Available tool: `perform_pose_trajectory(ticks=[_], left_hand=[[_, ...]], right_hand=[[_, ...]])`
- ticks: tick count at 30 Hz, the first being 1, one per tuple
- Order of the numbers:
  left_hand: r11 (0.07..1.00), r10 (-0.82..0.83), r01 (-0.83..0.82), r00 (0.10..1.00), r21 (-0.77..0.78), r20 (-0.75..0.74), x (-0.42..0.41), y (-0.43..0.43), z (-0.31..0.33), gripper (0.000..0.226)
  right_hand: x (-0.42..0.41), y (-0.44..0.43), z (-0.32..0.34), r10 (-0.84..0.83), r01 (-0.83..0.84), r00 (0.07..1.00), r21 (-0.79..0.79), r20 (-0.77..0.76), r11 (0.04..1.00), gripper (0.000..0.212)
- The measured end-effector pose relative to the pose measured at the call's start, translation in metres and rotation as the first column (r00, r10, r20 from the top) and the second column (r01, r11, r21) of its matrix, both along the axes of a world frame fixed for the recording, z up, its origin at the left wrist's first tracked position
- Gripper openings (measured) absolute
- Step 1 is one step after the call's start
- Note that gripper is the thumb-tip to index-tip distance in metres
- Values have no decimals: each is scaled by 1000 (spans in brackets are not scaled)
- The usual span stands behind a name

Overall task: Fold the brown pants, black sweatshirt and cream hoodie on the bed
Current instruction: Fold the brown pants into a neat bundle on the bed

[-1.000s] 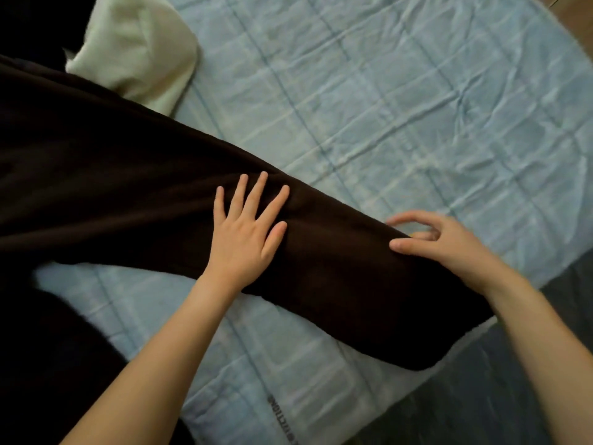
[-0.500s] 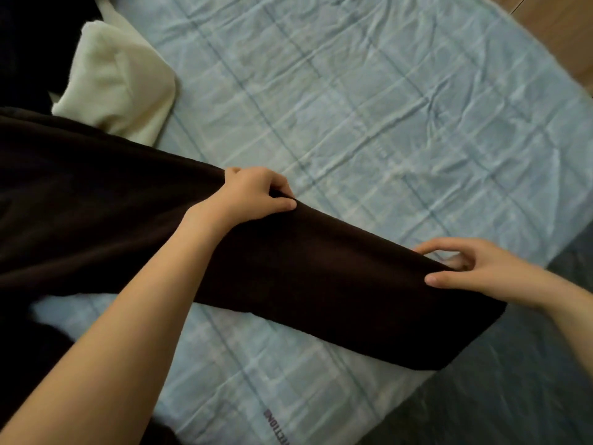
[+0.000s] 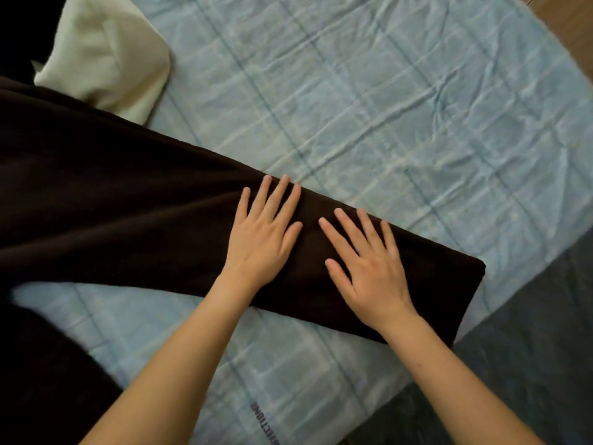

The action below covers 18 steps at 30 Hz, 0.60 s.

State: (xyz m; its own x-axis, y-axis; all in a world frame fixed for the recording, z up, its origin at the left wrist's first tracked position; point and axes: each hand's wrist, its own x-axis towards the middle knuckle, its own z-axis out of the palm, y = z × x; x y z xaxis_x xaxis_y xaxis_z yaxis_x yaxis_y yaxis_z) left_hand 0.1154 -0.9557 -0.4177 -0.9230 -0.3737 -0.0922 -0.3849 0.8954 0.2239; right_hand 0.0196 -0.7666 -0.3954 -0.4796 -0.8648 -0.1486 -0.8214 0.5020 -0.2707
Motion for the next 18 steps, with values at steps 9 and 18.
perform_pose_trajectory(ticks=[9,18], left_hand=[[953,49,-22,996,301,-80,26,-17,33,58],[790,564,-422,784,444,-259,222,0,74,36]], right_hand=[[9,-14,7,-90,87,993,32,82,996,59],[191,-98,30,154,-24,919,-338,362,941,41]])
